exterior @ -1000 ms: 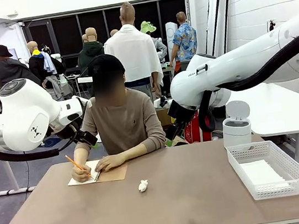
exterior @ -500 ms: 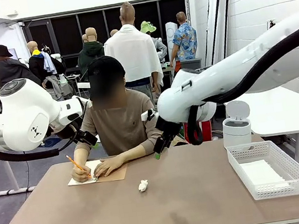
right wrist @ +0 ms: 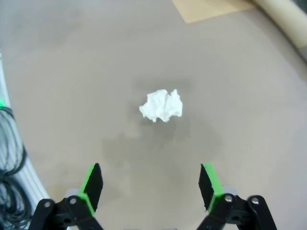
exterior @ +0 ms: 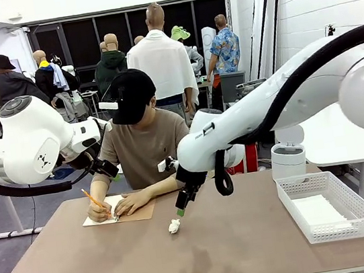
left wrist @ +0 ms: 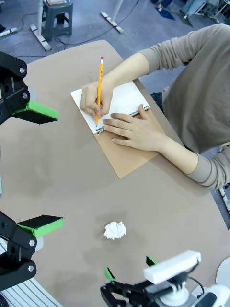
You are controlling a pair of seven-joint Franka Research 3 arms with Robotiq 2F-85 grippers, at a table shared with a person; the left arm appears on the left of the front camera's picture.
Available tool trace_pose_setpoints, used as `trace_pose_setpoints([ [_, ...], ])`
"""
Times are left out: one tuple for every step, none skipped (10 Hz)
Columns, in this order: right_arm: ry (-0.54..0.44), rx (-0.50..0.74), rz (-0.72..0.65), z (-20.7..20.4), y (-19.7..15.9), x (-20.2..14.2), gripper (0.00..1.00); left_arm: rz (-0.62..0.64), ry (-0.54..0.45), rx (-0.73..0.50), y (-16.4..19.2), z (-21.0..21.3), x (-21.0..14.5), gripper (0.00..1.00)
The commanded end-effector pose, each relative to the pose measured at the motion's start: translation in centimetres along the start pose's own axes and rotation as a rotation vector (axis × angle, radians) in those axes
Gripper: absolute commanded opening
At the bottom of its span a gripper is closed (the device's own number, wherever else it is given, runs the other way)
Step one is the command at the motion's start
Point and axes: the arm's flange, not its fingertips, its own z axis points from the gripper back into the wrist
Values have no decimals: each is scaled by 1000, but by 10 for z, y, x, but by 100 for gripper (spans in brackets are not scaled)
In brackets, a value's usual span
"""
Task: Sort the paper based on its condition.
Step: If a person hands you a paper, place it in the Organizing basket , and if it's crumpled, put it in the Trash can.
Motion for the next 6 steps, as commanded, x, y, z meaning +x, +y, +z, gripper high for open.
trace_pose_setpoints([
  [18,-8,16,-14,-6,20,100,1,0,-2,1,0,-1,100],
  [22,-8,12,-20,-4,23,100,1,0,-2,1,0,-1,100],
  [26,-8,23,-28,-6,27,100,1,0,-2,1,0,-1,100],
  [31,-7,34,-34,-12,32,100,1,0,-2,1,0,-1,100],
  [44,-3,34,-36,-12,33,100,1,0,-2,1,0,-1,100],
  [51,0,28,-36,-12,33,100,1,0,-2,1,0,-1,100],
])
